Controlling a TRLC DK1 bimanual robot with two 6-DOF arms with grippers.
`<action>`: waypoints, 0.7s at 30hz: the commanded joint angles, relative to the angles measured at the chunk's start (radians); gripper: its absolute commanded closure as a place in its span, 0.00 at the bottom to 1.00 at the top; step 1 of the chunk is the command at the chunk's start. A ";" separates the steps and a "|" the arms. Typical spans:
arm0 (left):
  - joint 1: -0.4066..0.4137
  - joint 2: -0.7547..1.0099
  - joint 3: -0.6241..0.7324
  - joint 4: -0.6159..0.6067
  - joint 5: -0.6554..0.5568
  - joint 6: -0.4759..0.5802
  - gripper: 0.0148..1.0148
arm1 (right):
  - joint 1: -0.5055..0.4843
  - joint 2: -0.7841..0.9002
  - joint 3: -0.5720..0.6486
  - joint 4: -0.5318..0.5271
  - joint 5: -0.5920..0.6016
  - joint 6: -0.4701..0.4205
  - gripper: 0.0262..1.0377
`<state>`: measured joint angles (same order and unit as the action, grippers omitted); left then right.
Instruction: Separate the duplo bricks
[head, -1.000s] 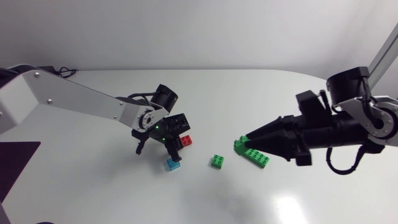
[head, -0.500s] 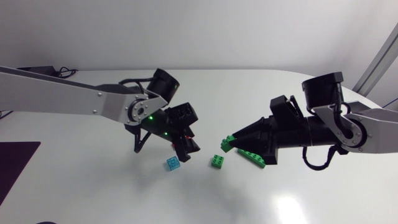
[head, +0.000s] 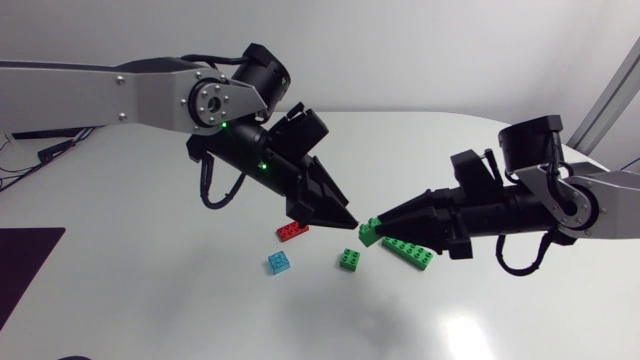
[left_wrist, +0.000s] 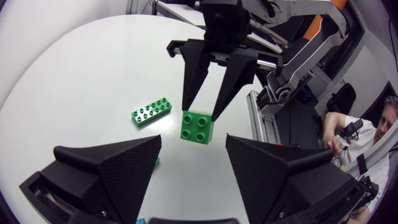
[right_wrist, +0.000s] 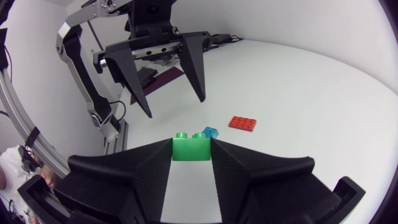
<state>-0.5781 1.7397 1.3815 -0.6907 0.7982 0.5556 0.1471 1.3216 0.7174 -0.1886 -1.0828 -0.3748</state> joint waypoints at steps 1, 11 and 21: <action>0.004 0.052 0.039 -0.038 0.041 -0.005 0.29 | -0.015 0.028 0.042 -0.035 -0.054 0.024 0.77; 0.003 0.106 0.068 -0.099 0.122 0.036 0.29 | -0.021 0.074 0.085 -0.094 -0.183 0.022 0.77; 0.011 0.115 0.087 -0.122 0.191 0.035 0.37 | 0.012 0.080 0.090 -0.101 -0.193 0.024 0.77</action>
<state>-0.5762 1.8275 1.4387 -0.8005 0.9684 0.5751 0.1497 1.3842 0.7837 -0.2790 -1.2583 -0.3729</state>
